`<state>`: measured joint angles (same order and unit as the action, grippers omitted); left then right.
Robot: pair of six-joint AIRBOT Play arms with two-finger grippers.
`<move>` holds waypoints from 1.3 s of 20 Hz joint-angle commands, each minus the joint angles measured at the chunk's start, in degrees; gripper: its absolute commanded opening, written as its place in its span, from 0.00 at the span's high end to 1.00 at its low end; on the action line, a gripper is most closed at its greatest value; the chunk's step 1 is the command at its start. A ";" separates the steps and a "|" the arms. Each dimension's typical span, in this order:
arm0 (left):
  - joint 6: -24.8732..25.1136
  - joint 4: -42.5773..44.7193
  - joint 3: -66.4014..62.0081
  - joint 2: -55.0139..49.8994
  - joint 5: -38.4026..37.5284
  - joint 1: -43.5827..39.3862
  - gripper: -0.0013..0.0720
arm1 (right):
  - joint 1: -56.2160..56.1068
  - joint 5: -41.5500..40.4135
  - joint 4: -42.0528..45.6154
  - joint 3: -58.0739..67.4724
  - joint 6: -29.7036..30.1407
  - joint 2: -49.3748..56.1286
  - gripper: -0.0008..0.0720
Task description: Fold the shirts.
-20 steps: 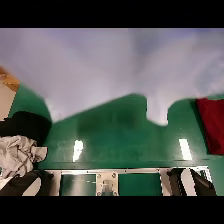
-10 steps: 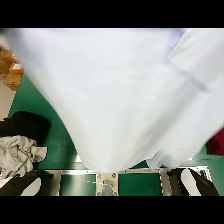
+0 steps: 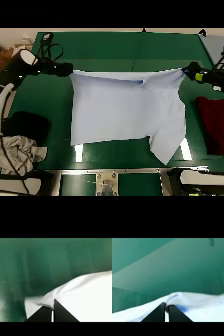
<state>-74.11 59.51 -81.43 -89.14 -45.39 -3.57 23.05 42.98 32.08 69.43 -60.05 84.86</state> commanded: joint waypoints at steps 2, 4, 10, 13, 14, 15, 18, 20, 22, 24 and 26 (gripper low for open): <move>-1.03 -0.90 -5.49 -7.65 5.95 -0.13 0.95 | -0.66 3.23 -0.63 13.75 -0.20 15.30 0.95; -1.57 -0.90 -7.78 -7.89 7.85 -0.13 0.95 | -0.63 3.26 -0.63 18.58 -1.25 16.98 0.95; -2.36 -1.33 -13.05 -7.89 10.21 -0.13 0.95 | -0.68 2.86 -0.61 25.44 -1.22 17.07 0.95; -2.34 -1.27 -13.00 -8.37 9.79 -0.13 0.95 | -0.66 2.99 0.50 25.35 -1.22 17.59 0.95; -2.32 -1.27 -13.00 -8.74 9.01 -0.13 0.95 | -0.66 3.13 1.05 25.33 -1.22 17.70 0.95; -2.34 -1.25 -12.94 -9.11 7.30 -0.13 0.95 | -0.63 3.76 2.10 25.27 -1.25 17.70 0.95; -2.36 1.31 -12.66 -9.97 -1.40 -0.13 0.95 | 0.68 11.28 8.11 25.27 -1.88 17.68 0.95; -3.13 5.70 -12.66 -9.99 -9.07 -0.13 0.95 | 2.21 17.59 15.04 25.24 -5.01 17.66 0.96; -4.79 9.09 -12.15 -10.01 -15.21 -0.15 0.95 | 3.52 22.36 19.85 24.04 -6.73 17.59 0.96; -5.99 9.03 -9.20 -10.01 -17.29 -0.15 0.95 | 4.39 24.79 20.63 21.05 -7.04 17.59 0.96; -6.91 8.85 -5.07 -10.01 -17.88 -0.20 0.95 | 4.70 25.75 20.74 17.99 -7.06 17.55 0.96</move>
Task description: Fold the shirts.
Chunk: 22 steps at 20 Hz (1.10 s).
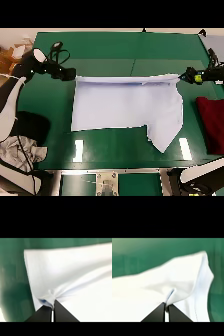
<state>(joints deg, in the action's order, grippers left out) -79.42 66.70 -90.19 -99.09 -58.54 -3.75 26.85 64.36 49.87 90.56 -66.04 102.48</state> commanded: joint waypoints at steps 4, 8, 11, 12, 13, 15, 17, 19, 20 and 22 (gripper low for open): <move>-1.60 0.90 8.48 -0.07 -6.29 -0.02 0.95 | 0.90 6.71 4.61 -7.34 -2.36 -0.07 0.96; -1.55 -1.20 8.96 -0.09 -5.81 -0.02 0.95 | 0.92 6.64 7.69 -8.94 -5.20 -0.04 0.96; -1.57 -4.26 8.90 -0.02 -3.82 -0.02 0.95 | 0.92 6.91 7.65 -8.33 -6.99 -0.09 0.69; -1.62 -4.83 8.39 -0.02 -4.42 -0.02 0.70 | 0.94 8.04 7.63 -7.61 -7.37 -0.22 0.65; -1.81 -5.01 7.43 -0.02 -6.34 -0.02 0.29 | 1.05 9.99 7.65 -6.69 -7.52 -0.66 0.65; -3.87 -4.42 4.55 0.00 -13.27 0.04 0.25 | 1.62 13.44 7.82 -5.57 -8.83 -2.78 0.65; -6.78 -2.19 3.87 1.07 -20.31 0.04 0.25 | 2.82 16.02 7.85 -6.43 -9.14 -6.32 0.65; -7.37 -2.08 7.10 4.07 -24.61 0.04 0.25 | 4.59 17.16 7.85 -11.45 -9.18 -11.52 0.65; -7.37 -2.01 11.08 7.21 -24.46 0.04 0.31 | 5.68 17.14 7.85 -15.61 -9.14 -14.69 0.65; -7.04 -1.14 21.03 15.17 -21.81 0.04 0.52 | 8.81 16.15 7.82 -25.83 -9.01 -22.05 0.68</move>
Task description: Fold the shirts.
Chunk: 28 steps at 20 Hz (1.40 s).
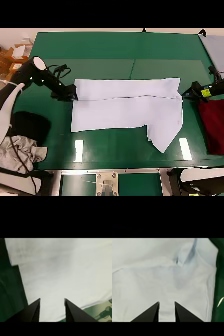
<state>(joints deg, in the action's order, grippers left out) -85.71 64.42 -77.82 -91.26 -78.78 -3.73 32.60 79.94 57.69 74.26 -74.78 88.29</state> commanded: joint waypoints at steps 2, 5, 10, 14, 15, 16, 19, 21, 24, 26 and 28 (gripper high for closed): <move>-0.76 4.59 19.26 16.98 0.28 0.02 0.52 | 6.75 -1.07 0.00 -18.62 -0.50 -15.45 0.68; -2.34 6.58 33.68 32.54 4.02 0.02 0.51 | 12.50 -3.91 0.00 -30.58 -2.51 -27.32 0.68; -5.99 -4.13 49.24 43.65 18.03 0.00 0.01 | 14.49 -11.17 -0.26 -43.43 -3.26 -38.01 0.48; -5.81 -17.88 57.22 43.65 37.03 -5.22 0.01 | 14.34 -16.55 -0.55 -46.99 -3.26 -37.83 0.46; -6.86 -19.74 58.53 43.63 42.14 -8.11 0.01 | 14.34 -18.21 -0.70 -47.39 -3.23 -37.83 0.46; -8.39 -21.03 59.56 43.63 46.75 -11.08 0.01 | 14.34 -19.54 -0.70 -47.69 -3.23 -37.83 0.46; -14.82 -21.31 60.98 43.17 57.99 -19.39 0.01 | 14.32 -23.28 -3.78 -48.09 -3.23 -37.77 0.46; -17.35 -21.31 60.94 41.57 56.70 -21.79 0.01 | 14.32 -25.59 -4.74 -48.09 -3.21 -37.77 0.46; -17.81 -20.72 60.92 41.24 53.07 -21.75 0.01 | 14.32 -28.46 -4.96 -48.09 -3.21 -37.48 0.47; -17.73 -20.72 60.92 41.24 55.04 -21.75 0.01 | 14.34 -30.01 -5.68 -48.13 -3.23 -36.96 0.51; -17.75 -20.76 60.89 41.24 60.26 -21.75 0.01 | 14.32 -30.14 -7.48 -48.15 -3.23 -36.70 0.51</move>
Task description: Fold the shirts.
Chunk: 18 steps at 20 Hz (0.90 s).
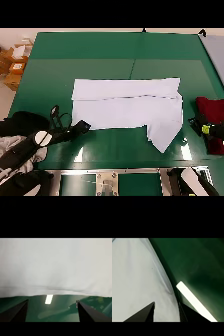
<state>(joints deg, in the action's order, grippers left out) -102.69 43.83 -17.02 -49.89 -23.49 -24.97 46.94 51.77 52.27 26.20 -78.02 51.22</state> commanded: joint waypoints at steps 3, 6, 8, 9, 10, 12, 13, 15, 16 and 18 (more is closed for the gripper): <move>-0.76 -2.32 -0.02 -0.11 8.39 -0.50 0.01 | -0.02 -1.97 -5.84 -0.09 0.00 0.37 0.50; -3.67 -2.93 -0.07 -0.11 2.29 -0.52 0.01 | -0.02 -1.25 -6.38 -0.11 0.00 0.37 0.47; -6.82 -2.67 -0.07 0.13 -4.09 -0.52 0.01 | 0.00 -1.25 -6.38 -0.11 0.02 0.37 0.47; -7.63 -2.62 -0.02 0.59 -5.75 -0.59 0.01 | 0.00 -1.31 -6.38 -0.11 0.02 0.37 0.47; -10.14 -1.70 0.00 0.59 -4.31 -1.57 0.01 | -0.02 -1.38 -6.38 -0.11 0.02 0.37 0.47; -23.65 6.03 0.13 0.31 3.93 -5.35 0.01 | -0.02 -1.42 -6.38 -0.11 0.04 0.37 0.47; -31.61 11.32 0.13 -0.39 6.49 -6.78 0.01 | -0.02 -1.42 -6.38 -0.11 0.09 0.37 0.47; -41.16 21.18 0.11 -2.78 5.97 -7.48 0.01 | -0.02 -1.42 -6.40 -0.11 0.22 0.37 0.47; -45.13 24.76 0.11 -3.74 5.95 -7.45 0.01 | -0.02 -1.42 -6.40 -0.11 0.22 0.37 0.47; -51.21 30.91 0.04 -4.22 8.68 -7.39 0.01 | -0.02 -1.38 -6.38 -0.13 0.22 0.37 0.47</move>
<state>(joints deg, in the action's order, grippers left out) -140.51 62.50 -17.15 -52.60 -16.93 -31.73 46.94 50.37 45.93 26.11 -77.91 51.57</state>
